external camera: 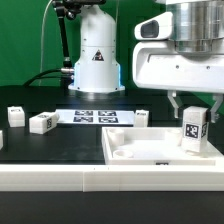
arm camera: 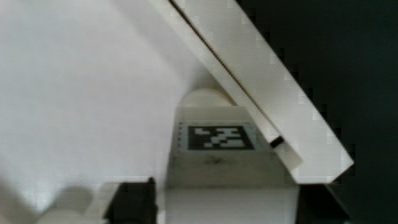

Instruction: Assemble one leg

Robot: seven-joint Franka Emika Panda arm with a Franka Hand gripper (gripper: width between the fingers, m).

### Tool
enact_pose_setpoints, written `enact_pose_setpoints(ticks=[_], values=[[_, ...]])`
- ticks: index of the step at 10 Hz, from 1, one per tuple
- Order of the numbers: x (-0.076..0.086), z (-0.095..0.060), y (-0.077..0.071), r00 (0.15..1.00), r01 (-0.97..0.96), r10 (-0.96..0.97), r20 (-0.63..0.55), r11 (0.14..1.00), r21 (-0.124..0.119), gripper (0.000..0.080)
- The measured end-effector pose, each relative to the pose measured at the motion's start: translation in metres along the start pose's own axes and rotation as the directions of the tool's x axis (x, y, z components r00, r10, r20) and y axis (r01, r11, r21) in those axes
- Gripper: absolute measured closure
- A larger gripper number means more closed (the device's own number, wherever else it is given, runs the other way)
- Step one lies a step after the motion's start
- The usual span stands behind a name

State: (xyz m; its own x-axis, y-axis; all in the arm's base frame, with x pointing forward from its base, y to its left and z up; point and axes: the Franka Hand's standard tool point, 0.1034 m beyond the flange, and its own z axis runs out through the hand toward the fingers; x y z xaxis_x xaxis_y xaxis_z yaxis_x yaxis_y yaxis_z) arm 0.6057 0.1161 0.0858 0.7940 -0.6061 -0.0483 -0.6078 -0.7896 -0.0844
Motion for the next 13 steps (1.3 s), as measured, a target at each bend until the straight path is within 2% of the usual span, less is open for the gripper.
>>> enact_pose_setpoints(ticks=[1, 2, 3, 5, 8, 11, 13], values=[[0.0000, -0.0015, -0.0009, 0.999, 0.052, -0.052, 0.004, 0.999, -0.002, 0.0312], [0.0007, -0.0028, -0.0021, 0.987, 0.163, -0.163, 0.001, 0.987, -0.006, 0.0312], [-0.0007, -0.0031, -0.0043, 0.958, 0.288, -0.288, 0.001, 0.958, -0.005, 0.0181], [-0.0042, -0.0031, -0.0074, 0.876, 0.481, -0.481, 0.008, 0.876, -0.010, 0.0158], [-0.0046, -0.0031, -0.0070, 0.647, 0.762, -0.762, 0.019, 0.647, -0.022, 0.0150], [-0.0046, -0.0014, -0.0085, 0.459, 0.887, -0.889, -0.003, 0.458, -0.048, 0.0150], [-0.0029, 0.0027, -0.0021, 0.375, 0.926, -0.927, -0.005, 0.374, -0.051, 0.0150]])
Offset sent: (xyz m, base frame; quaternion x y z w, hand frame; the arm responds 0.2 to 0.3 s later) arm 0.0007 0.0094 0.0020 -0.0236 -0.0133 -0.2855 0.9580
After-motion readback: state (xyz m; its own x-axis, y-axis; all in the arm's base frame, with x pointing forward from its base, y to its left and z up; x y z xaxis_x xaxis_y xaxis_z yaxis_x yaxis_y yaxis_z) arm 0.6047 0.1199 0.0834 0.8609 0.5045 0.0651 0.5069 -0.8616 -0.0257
